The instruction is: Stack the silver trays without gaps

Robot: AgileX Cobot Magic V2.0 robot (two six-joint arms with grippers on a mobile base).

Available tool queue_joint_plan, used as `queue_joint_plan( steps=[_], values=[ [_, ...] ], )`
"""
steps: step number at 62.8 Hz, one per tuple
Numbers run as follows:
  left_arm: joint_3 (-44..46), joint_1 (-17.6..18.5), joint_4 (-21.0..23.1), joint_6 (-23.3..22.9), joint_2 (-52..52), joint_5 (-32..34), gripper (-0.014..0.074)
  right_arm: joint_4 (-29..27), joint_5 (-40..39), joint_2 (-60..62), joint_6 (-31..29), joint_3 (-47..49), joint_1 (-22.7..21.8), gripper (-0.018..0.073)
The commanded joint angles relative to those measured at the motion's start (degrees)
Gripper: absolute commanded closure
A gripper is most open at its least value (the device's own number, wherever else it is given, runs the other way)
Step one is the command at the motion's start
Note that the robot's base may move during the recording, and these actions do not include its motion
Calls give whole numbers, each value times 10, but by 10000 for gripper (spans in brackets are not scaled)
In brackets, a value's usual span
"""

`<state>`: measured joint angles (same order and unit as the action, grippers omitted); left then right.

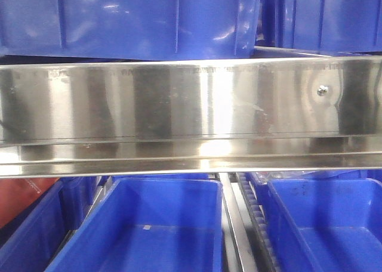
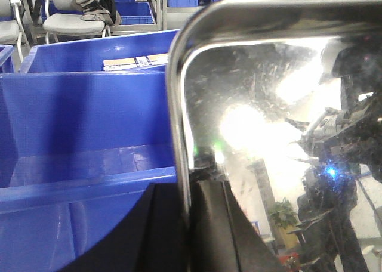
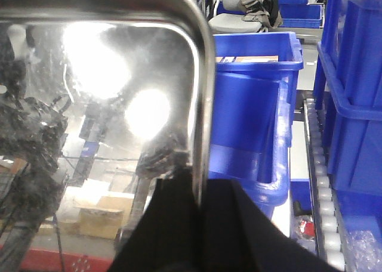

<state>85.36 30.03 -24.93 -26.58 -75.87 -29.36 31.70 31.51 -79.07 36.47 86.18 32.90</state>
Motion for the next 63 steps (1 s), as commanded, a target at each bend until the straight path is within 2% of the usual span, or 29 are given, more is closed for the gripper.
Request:
queue_joint_plan(
  steps=[1, 63],
  values=[
    [5, 17, 9, 4, 0, 68, 610, -21, -111, 1, -10, 6, 15, 639],
    [5, 17, 2, 4, 0, 68, 610, -21, -105, 1, -10, 6, 15, 639]
  ],
)
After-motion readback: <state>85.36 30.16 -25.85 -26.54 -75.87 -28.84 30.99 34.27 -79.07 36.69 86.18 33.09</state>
